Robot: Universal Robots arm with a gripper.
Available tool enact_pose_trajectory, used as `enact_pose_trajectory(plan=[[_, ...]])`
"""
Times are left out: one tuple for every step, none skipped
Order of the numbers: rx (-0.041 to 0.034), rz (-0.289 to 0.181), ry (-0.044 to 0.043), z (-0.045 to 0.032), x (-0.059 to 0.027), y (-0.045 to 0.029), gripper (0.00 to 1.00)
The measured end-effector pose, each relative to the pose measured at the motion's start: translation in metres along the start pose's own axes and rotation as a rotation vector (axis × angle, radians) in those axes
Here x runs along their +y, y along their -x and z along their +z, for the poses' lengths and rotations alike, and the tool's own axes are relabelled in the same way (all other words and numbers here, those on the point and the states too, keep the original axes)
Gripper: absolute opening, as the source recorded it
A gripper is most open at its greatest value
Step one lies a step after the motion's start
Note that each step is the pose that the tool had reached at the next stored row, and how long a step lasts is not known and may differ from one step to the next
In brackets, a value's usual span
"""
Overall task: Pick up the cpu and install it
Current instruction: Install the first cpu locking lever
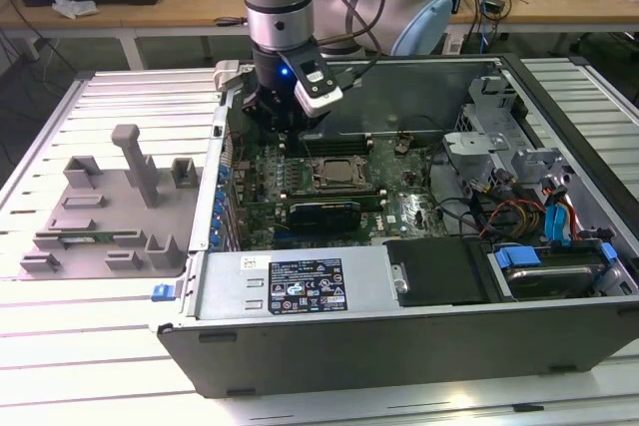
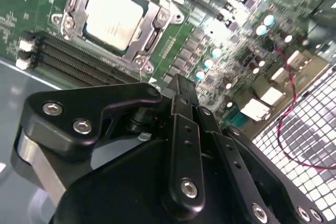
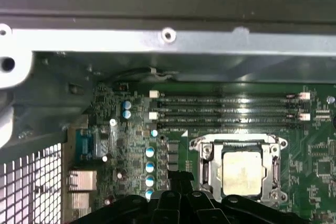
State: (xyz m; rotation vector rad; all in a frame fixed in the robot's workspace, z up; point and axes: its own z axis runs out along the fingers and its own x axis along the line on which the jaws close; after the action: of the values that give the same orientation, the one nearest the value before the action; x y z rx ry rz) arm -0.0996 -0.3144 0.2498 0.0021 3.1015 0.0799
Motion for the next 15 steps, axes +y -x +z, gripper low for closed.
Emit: enact_pose_trajectory(plan=[[0.0, 0.0, 0.0049, 0.0, 0.0, -0.0002, 0.11], [0.0, 0.0, 0.0061, 0.0, 0.0001, -0.0002, 0.11], [0.0001, 0.0, 0.007, 0.0, 0.0, -0.0002, 0.11], [0.0002, 0.0, 0.0078, 0.0, 0.0, -0.0002, 0.11], [0.0002, 0.0, 0.0106, -0.0001, -0.0001, -0.0002, 0.11], [0.0001, 0.0, 0.0143, 0.0, -0.0001, -0.0002, 0.11], [0.0001, 0.001, 0.0179, 0.0, 0.0, -0.0002, 0.11], [0.0001, 0.001, 0.0224, 0.0, 0.0, -0.0004, 0.11], [0.0001, 0.001, 0.0283, 0.0, 0.0, -0.0005, 0.11], [0.0001, 0.001, 0.0351, 0.0, 0.0, -0.0007, 0.11], [0.0001, 0.002, 0.0462, 0.0001, 0.0, -0.001, 0.11], [0.0001, 0.002, 0.0547, 0.0001, 0.0, -0.0012, 0.11], [0.0001, 0.002, 0.063, 0.0001, 0.0, -0.0014, 0.11], [0.0001, 0.003, 0.0722, 0.0001, 0.0, -0.0017, 0.11], [0.0001, 0.003, 0.0808, 0.0001, 0.0, -0.0019, 0.11]])
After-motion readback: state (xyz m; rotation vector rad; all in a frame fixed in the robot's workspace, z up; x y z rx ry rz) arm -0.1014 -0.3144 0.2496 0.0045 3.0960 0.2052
